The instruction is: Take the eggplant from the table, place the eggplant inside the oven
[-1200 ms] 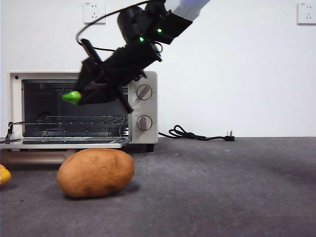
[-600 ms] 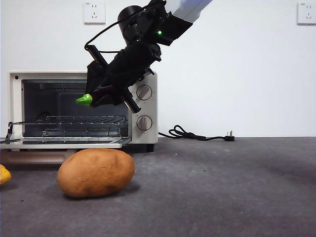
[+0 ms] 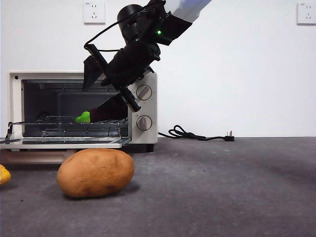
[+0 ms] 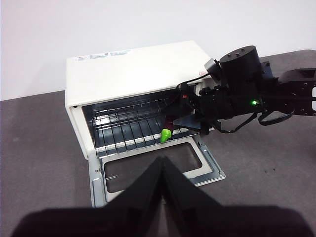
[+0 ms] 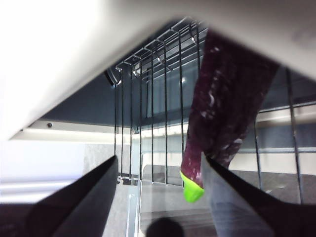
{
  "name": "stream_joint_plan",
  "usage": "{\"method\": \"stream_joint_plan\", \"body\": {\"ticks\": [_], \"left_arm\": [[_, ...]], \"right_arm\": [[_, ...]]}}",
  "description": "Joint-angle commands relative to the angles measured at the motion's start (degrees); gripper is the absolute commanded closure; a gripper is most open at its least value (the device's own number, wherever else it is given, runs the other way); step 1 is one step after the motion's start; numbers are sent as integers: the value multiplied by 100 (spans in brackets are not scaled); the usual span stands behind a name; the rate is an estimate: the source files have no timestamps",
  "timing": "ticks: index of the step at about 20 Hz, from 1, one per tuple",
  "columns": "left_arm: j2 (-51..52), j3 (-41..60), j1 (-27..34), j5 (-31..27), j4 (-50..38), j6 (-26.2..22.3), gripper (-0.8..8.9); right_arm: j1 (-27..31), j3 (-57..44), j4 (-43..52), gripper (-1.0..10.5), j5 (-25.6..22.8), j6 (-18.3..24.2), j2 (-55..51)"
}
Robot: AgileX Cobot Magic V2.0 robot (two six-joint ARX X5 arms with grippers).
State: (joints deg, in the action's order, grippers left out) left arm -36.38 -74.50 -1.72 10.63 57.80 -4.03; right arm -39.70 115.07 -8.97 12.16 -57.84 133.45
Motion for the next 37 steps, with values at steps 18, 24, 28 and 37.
{"method": "stream_joint_plan", "body": {"ticks": [18, 24, 28, 37], "left_arm": [[20, 57, -129, -144, -44, -70, 819], [20, 57, -136, -190, -46, -92, 819], [13, 57, -136, -188, -48, -92, 819], [-13, 57, -140, -186, -52, -92, 819]], "right_arm": [[-85, 658, -555, 660, 190, 581, 85], [-85, 2159, -2452, 660, 192, 2068, 85], [-85, 3128, -3617, 661, 164, 2957, 85], [-85, 5386, -6258, 662, -271, 4402, 85]]}}
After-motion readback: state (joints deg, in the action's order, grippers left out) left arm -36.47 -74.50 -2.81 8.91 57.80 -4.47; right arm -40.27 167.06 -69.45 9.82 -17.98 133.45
